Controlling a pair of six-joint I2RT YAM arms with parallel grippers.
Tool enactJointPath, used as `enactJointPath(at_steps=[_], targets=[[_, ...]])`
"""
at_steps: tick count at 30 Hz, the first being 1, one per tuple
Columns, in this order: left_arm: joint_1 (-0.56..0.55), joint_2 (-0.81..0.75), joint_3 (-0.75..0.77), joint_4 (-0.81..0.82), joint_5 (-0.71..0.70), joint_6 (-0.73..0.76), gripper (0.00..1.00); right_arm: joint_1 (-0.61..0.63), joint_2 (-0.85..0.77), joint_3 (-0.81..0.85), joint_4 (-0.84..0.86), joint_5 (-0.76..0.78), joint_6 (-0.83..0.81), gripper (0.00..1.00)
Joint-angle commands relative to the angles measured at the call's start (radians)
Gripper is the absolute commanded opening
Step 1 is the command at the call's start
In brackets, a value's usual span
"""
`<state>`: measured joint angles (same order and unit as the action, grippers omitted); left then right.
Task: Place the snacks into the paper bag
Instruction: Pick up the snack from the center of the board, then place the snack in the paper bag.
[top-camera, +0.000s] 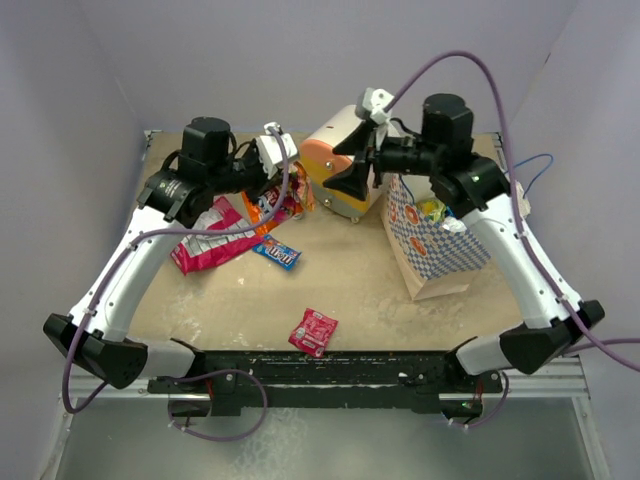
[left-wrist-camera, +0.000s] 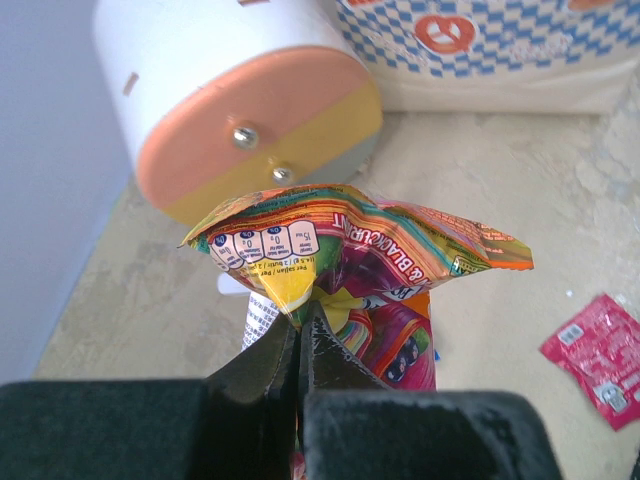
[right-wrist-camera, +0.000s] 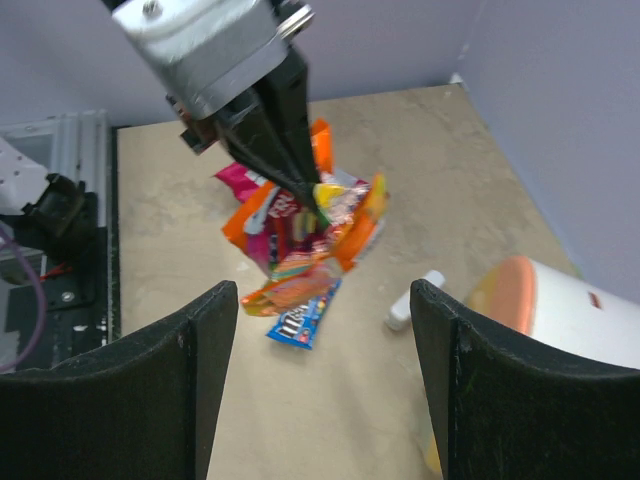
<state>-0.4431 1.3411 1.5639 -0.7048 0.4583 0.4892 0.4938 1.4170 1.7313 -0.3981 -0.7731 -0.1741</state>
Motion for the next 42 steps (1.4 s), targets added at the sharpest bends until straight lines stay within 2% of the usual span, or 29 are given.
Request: enactJointPath(at_steps=[1,7,13,16,19,25,30,38,42], targets=[[0.015,-0.045,0.067,0.124,-0.043,-0.131,0.0,0.063,0.037,0.002,0.069,0.033,0.068,0.76],[0.034,-0.053,0.056,0.166,-0.036,-0.237,0.0,0.084,0.115,-0.018,0.127,0.068,0.172,0.82],[0.044,-0.063,0.048,0.182,-0.001,-0.283,0.0,0.101,0.161,-0.012,0.14,0.116,0.202,0.82],[0.048,-0.065,0.038,0.189,0.017,-0.301,0.0,0.111,0.178,-0.001,0.144,0.116,0.211,0.78],[0.05,-0.069,0.021,0.2,0.045,-0.315,0.0,0.115,0.191,0.007,0.15,0.12,0.231,0.69],[0.058,-0.079,-0.01,0.217,0.095,-0.32,0.0,0.115,0.192,0.009,0.147,0.127,0.229,0.45],[0.07,-0.097,-0.037,0.221,0.139,-0.308,0.0,0.114,0.162,-0.002,0.131,0.169,0.19,0.31],[0.115,-0.133,-0.079,0.243,0.353,-0.336,0.24,0.112,0.104,-0.013,0.109,0.182,0.14,0.01],[0.136,-0.151,-0.085,0.242,0.381,-0.335,0.38,0.094,0.076,-0.014,0.098,0.175,0.124,0.0]])
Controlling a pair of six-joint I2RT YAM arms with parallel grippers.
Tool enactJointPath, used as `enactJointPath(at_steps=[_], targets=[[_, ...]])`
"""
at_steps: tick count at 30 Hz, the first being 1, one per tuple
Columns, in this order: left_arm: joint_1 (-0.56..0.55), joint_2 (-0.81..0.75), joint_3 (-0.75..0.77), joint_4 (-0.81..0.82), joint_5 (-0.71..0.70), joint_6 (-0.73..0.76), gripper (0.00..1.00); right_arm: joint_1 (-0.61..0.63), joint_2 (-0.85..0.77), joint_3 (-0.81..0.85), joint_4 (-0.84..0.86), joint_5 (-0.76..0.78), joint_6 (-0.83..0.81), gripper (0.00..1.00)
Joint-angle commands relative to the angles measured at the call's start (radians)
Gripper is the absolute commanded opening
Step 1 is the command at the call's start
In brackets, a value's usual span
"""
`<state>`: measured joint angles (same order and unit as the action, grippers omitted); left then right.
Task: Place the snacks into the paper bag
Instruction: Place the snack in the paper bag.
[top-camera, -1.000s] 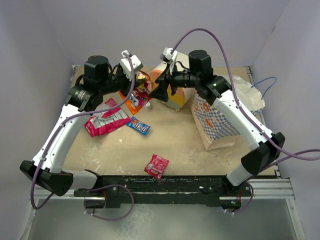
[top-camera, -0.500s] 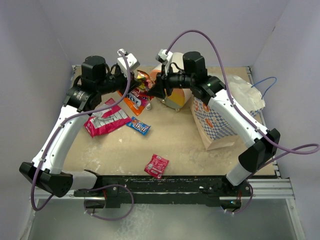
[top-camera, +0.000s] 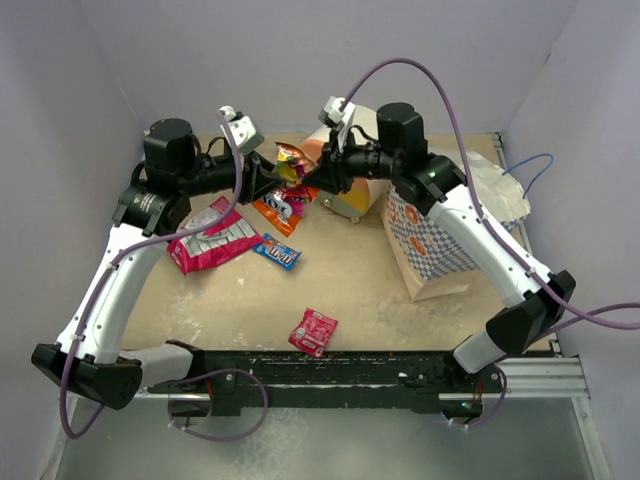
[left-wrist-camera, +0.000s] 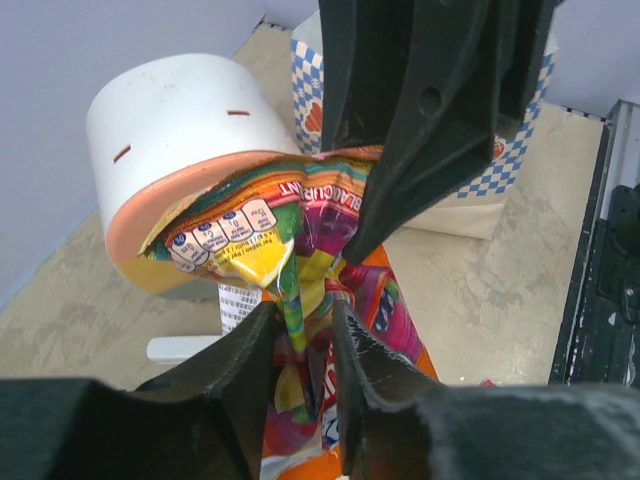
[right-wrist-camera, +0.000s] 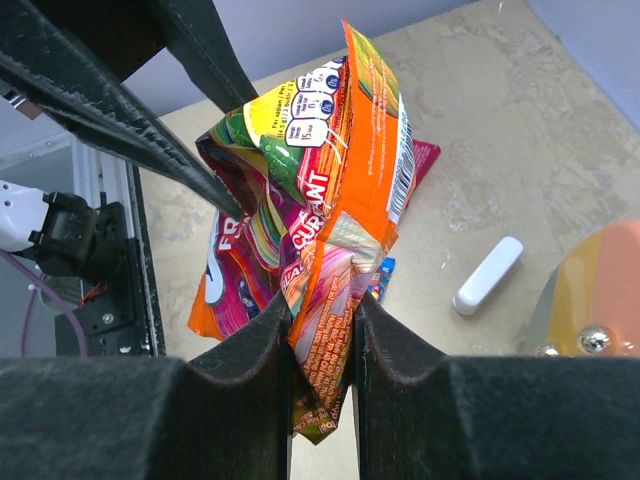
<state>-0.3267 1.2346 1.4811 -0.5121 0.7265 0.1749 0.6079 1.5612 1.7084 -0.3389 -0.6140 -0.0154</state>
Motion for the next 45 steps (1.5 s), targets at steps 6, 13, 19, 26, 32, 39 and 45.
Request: enactJointPath(at_steps=[6,13,19,26,32,39,45], targets=[[0.041,-0.057,0.012,0.02,0.149,0.01,0.7,-0.14,-0.153,-0.026,0.084,-0.061,0.009,0.0],[0.057,-0.054,0.025,-0.006,0.152,0.034,0.83,-0.38,-0.332,-0.092,0.172,-0.167,0.136,0.0],[0.059,-0.062,0.019,-0.019,0.128,0.055,0.86,-0.566,-0.456,-0.089,0.057,0.0,0.086,0.0],[0.059,-0.069,0.01,-0.025,0.098,0.071,0.88,-0.588,-0.557,-0.145,-0.087,0.408,-0.155,0.0],[0.059,-0.061,0.015,-0.035,0.075,0.085,0.88,-0.614,-0.612,-0.274,-0.087,0.547,-0.228,0.0],[0.059,-0.048,0.011,-0.037,0.076,0.09,0.89,-0.622,-0.619,-0.382,-0.108,0.532,-0.279,0.0],[0.058,-0.043,0.002,-0.037,0.079,0.095,0.89,-0.622,-0.573,-0.447,-0.106,0.434,-0.283,0.0]])
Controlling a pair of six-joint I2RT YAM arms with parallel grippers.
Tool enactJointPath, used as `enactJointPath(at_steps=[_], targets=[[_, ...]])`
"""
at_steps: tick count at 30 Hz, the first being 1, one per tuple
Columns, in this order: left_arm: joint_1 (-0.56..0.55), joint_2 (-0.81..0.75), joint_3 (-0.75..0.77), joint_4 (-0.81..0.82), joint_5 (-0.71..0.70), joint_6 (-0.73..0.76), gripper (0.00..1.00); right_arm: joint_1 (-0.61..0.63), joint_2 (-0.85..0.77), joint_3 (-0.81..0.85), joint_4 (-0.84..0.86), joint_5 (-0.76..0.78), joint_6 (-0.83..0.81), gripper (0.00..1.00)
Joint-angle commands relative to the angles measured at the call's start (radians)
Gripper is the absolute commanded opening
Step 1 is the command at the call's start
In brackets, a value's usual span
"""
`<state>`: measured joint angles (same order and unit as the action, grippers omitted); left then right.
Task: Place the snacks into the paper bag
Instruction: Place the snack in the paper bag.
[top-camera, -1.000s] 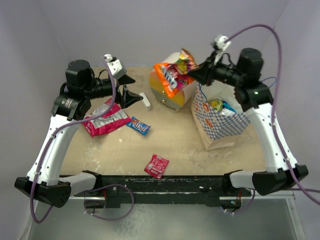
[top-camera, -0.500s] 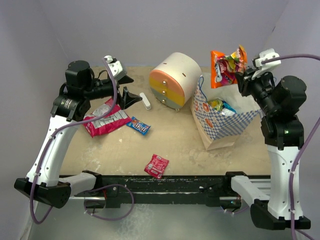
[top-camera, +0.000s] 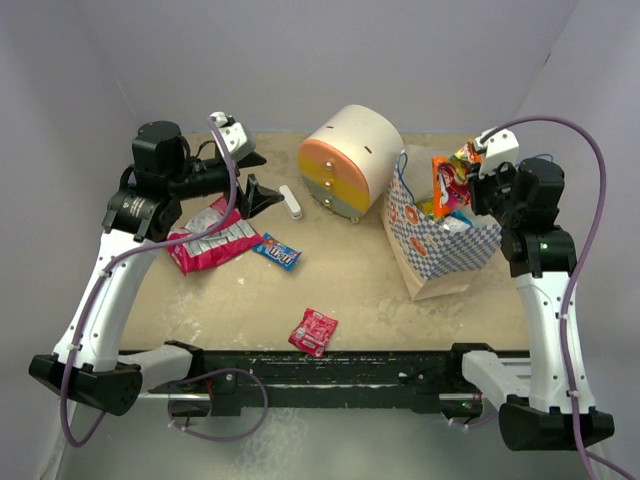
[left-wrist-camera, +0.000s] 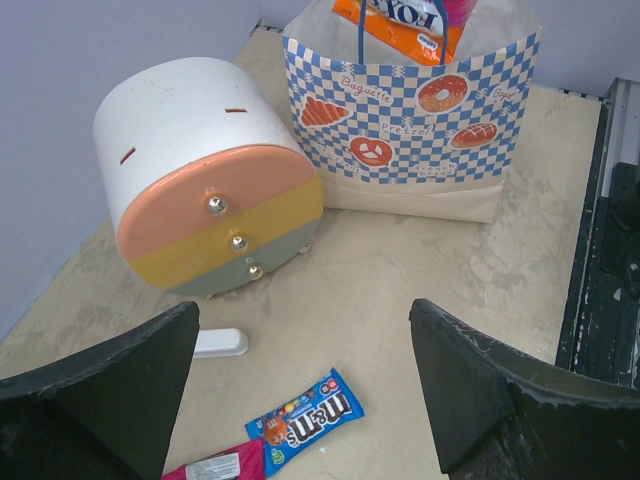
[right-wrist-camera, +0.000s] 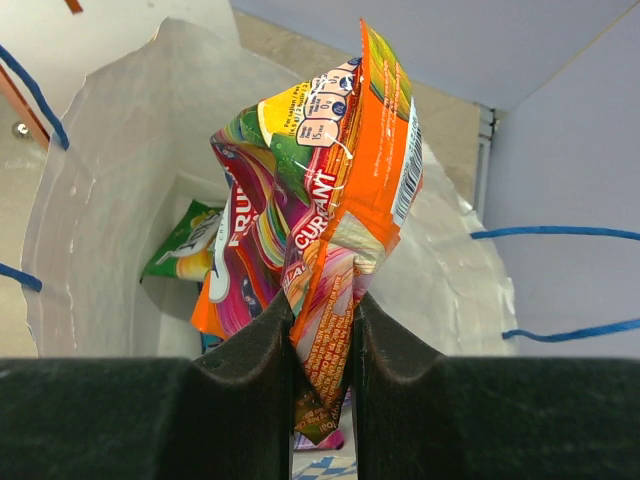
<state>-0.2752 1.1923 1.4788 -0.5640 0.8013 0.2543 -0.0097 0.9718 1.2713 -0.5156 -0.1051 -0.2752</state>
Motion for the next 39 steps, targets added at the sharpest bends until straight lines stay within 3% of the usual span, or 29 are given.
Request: enactJointPath(at_steps=[1,6,20,31,35,39], targets=[[0.007,0.0,0.004,0.016,0.005,0.017,0.9,-0.004,0.023,-0.017,0.072,-0.105,-0.022,0.0],[0.007,-0.002,-0.003,0.013,0.007,0.019,0.9,-0.004,0.074,-0.034,0.065,-0.135,-0.016,0.05],[0.007,0.0,-0.015,0.009,0.011,0.029,0.91,-0.004,0.253,-0.013,0.039,-0.188,0.032,0.05],[0.007,0.009,-0.016,0.004,0.01,0.037,0.91,-0.004,0.311,-0.006,-0.003,-0.092,0.039,0.22],[0.006,0.003,-0.029,-0.008,-0.003,0.061,0.91,-0.004,0.305,0.003,-0.012,-0.085,0.037,0.42],[0.006,0.002,-0.066,-0.013,-0.009,0.11,0.92,-0.004,0.28,-0.001,-0.009,-0.073,0.034,0.55]])
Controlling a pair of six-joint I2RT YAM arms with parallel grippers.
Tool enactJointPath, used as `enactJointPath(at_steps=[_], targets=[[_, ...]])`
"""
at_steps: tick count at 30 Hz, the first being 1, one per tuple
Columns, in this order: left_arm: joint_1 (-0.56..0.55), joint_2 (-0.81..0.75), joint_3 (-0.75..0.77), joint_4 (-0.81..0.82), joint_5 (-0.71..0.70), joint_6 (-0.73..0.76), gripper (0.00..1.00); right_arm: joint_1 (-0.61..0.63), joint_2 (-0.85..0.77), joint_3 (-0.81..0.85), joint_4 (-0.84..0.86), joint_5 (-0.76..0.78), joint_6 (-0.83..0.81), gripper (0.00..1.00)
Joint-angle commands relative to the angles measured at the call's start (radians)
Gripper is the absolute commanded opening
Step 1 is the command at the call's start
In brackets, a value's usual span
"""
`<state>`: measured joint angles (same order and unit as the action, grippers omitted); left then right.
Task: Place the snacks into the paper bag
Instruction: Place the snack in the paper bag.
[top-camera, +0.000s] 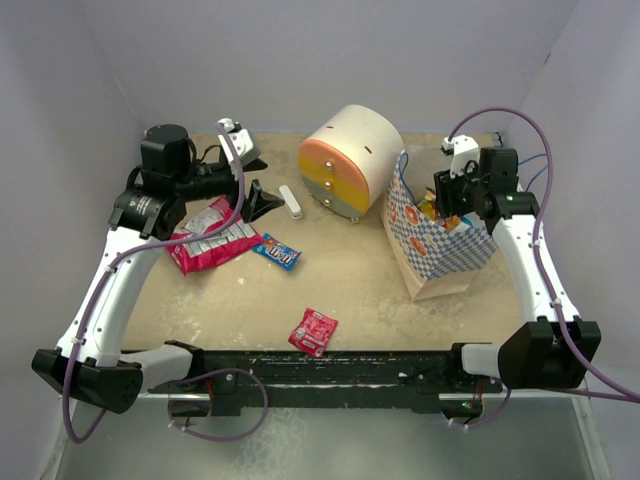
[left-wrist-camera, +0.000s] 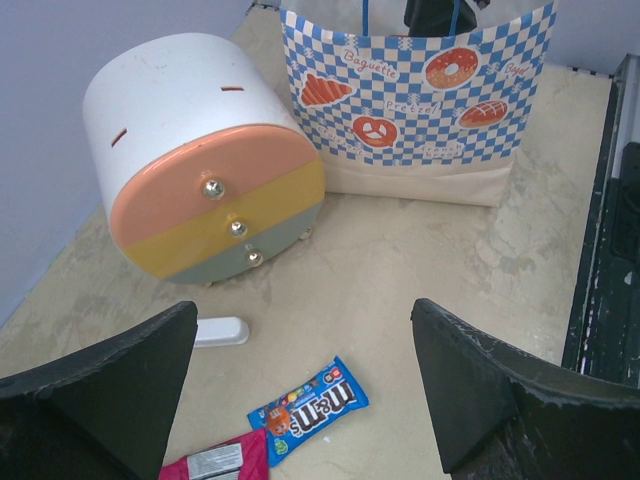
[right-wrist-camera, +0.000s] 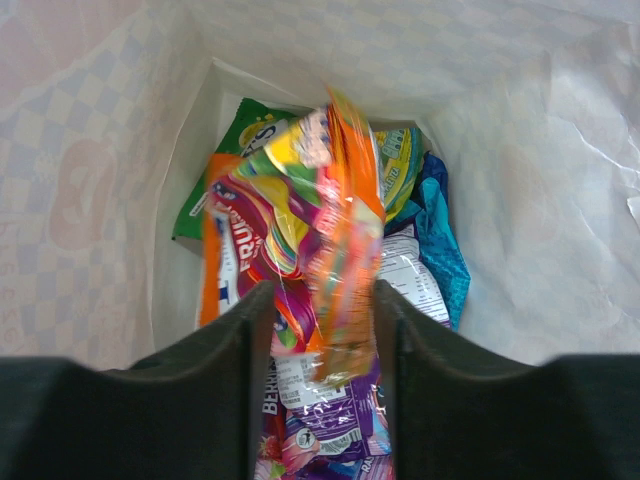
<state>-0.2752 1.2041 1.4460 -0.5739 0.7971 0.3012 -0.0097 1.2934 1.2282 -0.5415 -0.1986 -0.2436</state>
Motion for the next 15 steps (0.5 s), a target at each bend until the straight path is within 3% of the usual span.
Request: enactJointPath(at_steps=[1,11,15], targets=[[0.006,-0.009,-0.045,-0.004,-0.007,0.074,0.92,-0.004,-0.051,0.042,0.017,0.024,0.001,0.58],[0.006,-0.014,-0.172,-0.016,-0.078,0.193,0.97,-0.004,-0.187,0.029,0.039,0.031,-0.03,0.81],[0.005,-0.013,-0.211,-0.081,-0.124,0.271,0.99,-0.004,-0.239,0.01,0.058,0.022,-0.042,0.86]])
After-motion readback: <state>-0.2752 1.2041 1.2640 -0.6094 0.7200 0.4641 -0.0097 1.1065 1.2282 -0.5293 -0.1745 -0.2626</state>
